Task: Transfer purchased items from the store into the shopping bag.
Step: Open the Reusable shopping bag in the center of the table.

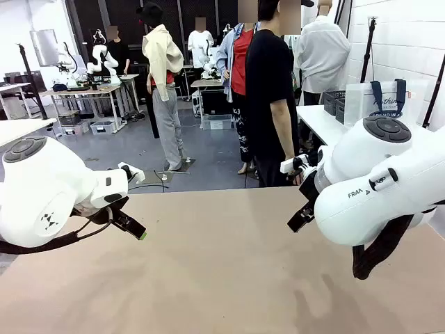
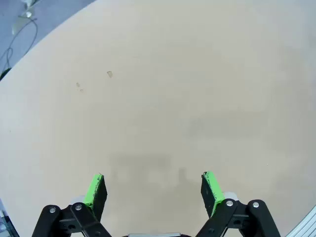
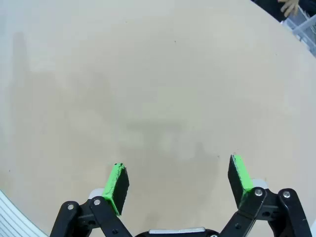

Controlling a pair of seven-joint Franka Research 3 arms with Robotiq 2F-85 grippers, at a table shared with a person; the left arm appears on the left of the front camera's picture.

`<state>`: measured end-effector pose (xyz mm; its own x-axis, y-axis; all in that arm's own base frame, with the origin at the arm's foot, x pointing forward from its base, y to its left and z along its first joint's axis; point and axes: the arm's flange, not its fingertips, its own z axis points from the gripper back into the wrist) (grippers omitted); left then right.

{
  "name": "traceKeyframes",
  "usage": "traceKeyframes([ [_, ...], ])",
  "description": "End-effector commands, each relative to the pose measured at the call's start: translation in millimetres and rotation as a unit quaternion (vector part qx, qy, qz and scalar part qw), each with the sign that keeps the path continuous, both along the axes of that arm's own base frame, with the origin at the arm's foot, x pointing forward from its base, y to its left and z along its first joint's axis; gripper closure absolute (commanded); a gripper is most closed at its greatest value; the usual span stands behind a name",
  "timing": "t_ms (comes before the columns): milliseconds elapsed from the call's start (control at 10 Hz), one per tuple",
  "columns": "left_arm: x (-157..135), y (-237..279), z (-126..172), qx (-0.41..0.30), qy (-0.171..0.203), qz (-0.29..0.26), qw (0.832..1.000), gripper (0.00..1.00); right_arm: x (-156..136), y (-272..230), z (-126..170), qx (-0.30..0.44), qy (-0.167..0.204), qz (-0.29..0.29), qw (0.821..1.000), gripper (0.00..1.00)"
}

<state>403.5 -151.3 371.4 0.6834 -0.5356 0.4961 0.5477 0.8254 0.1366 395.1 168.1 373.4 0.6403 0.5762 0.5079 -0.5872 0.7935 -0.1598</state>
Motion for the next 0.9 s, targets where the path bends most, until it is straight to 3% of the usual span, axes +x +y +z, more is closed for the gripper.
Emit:
traceKeyframes([
  [0,-0.1,0.0,0.1,0.0,0.0,0.0,1.0,0.0,0.0,0.0,0.0,0.0,0.0,0.0,1.0,0.0],
  [800,-0.1,0.0,0.1,0.0,0.0,0.0,1.0,0.0,0.0,0.0,0.0,0.0,0.0,0.0,1.0,0.0],
])
